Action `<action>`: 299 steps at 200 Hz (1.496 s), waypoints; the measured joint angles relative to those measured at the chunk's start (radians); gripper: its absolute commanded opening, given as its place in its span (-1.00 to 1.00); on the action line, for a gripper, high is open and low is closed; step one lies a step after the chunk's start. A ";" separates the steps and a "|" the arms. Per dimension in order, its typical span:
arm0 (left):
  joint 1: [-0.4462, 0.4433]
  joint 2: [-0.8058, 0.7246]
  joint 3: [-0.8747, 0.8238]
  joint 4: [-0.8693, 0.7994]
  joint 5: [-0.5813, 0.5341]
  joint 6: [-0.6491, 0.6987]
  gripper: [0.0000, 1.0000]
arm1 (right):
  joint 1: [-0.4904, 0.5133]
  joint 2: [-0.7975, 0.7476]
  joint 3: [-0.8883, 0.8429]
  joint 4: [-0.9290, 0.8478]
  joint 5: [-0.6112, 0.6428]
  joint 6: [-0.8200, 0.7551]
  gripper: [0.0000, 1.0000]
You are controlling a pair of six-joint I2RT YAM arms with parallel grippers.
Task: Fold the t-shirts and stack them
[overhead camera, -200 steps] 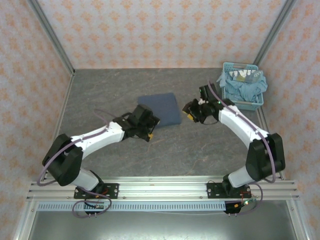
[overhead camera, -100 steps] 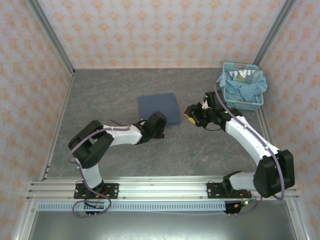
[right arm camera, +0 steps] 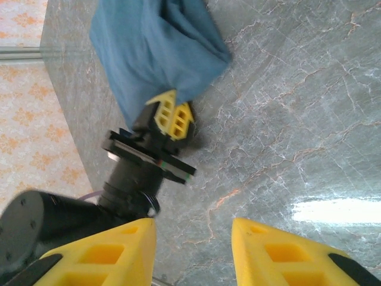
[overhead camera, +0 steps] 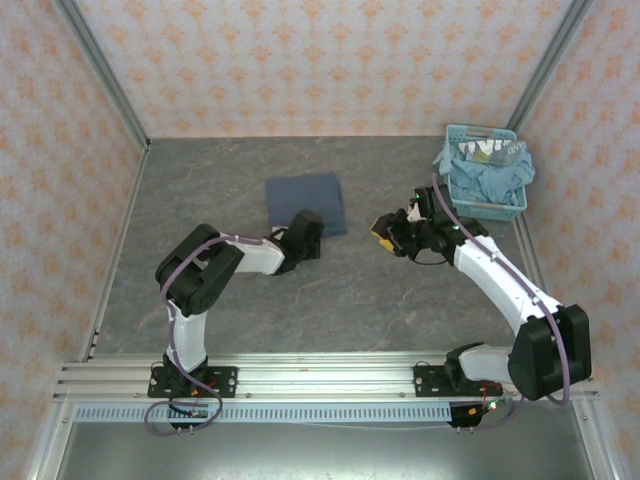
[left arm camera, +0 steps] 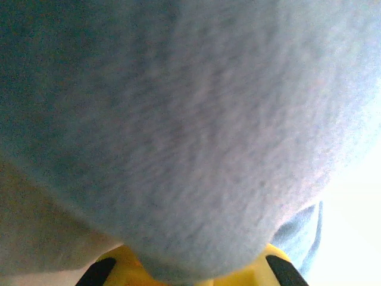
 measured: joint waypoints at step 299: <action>0.747 -0.578 0.319 -0.751 0.309 1.081 1.00 | -0.016 -0.108 0.174 0.151 0.171 -0.004 0.99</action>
